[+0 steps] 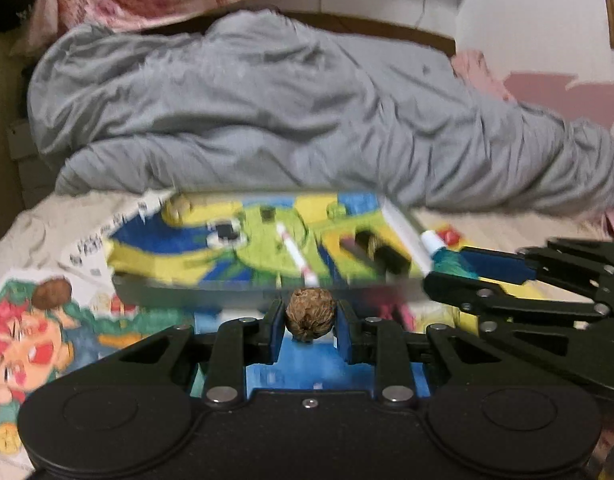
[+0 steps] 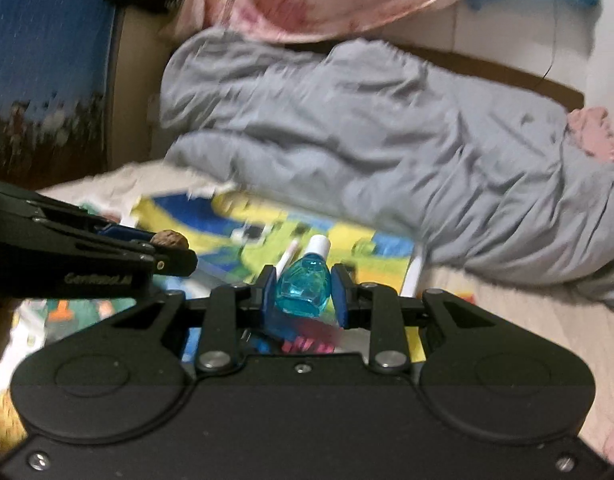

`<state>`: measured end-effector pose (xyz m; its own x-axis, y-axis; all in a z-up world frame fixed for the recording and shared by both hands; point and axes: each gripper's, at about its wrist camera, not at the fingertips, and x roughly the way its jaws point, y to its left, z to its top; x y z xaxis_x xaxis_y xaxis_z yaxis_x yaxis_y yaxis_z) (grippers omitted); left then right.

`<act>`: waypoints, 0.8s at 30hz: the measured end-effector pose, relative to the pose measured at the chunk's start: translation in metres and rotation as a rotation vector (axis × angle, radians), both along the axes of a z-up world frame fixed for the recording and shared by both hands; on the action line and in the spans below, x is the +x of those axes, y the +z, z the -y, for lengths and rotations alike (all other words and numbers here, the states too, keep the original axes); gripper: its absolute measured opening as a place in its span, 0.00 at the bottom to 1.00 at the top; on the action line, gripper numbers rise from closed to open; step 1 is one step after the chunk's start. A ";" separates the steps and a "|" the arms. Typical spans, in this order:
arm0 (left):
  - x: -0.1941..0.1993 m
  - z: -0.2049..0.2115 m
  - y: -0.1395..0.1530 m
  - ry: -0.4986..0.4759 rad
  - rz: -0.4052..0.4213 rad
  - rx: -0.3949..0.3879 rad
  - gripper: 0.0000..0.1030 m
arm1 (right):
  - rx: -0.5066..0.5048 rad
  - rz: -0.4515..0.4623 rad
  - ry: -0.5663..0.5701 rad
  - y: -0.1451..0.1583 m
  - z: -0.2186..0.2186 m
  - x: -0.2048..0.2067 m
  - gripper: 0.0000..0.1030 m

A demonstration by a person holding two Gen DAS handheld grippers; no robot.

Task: Organize rigid objects
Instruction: 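Carry the walnut with the left tool while the right tool carries the bottle over the tray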

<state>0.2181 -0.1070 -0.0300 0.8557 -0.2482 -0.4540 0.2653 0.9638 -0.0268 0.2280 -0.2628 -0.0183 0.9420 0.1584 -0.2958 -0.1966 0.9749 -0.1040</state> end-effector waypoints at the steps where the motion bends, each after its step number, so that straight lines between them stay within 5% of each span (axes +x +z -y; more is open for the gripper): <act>1: 0.003 0.002 0.005 0.010 0.015 -0.006 0.28 | 0.003 0.018 -0.006 0.004 0.004 0.002 0.21; 11: 0.063 0.027 0.035 0.079 0.120 -0.123 0.28 | 0.062 0.043 -0.077 0.002 0.037 0.048 0.21; 24: 0.135 0.049 -0.031 0.083 -0.022 -0.192 0.28 | 0.117 -0.124 -0.122 -0.054 0.051 0.089 0.21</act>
<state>0.3530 -0.1562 -0.0614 0.8673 -0.2612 -0.4237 0.1827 0.9589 -0.2171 0.3174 -0.3143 -0.0723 0.9137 0.0852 -0.3973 -0.0801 0.9964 0.0293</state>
